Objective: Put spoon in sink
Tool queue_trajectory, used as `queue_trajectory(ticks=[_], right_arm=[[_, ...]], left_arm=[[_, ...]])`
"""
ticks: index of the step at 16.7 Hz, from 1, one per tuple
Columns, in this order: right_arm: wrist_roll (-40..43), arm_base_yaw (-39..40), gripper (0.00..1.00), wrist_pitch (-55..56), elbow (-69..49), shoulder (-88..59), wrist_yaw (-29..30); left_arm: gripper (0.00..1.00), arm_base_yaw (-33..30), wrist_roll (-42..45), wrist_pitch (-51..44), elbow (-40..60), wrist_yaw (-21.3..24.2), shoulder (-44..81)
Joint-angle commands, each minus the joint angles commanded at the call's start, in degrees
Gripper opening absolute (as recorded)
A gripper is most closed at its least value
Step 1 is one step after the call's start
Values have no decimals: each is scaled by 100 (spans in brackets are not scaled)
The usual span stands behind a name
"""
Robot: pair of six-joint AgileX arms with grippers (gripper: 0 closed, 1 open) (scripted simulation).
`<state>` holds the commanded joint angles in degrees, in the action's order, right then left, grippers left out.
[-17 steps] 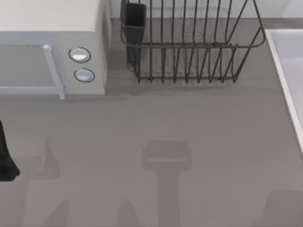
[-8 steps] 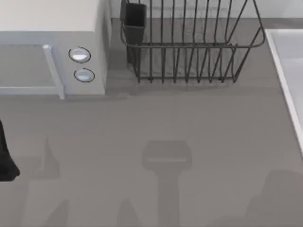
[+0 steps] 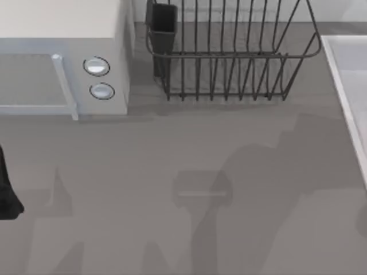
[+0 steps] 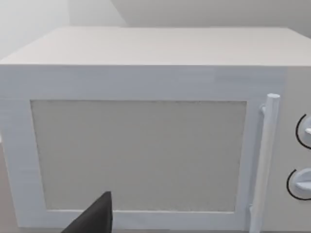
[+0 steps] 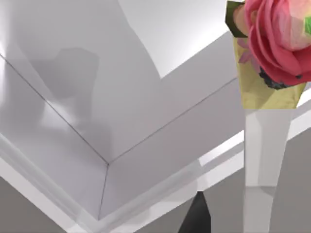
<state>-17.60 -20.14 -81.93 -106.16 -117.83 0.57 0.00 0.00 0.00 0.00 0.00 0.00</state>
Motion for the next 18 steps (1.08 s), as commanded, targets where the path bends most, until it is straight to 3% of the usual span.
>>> queue_trajectory(ticks=[5, 9, 13, 18], right_arm=[[-500, 495, 0, -891, -3126, -2048, 3], [-824, 845, 0, -1343, -4960, -3241, 20], [-1005, 1065, 0, -1540, -5905, -3862, 42], [-1027, 1092, 0, -1558, -6014, -3932, 46]], left_arm=[[100, 0, 0, 0, 0, 0, 0], [100, 0, 0, 0, 0, 0, 0], [100, 0, 0, 0, 0, 0, 0], [100, 0, 0, 0, 0, 0, 0]])
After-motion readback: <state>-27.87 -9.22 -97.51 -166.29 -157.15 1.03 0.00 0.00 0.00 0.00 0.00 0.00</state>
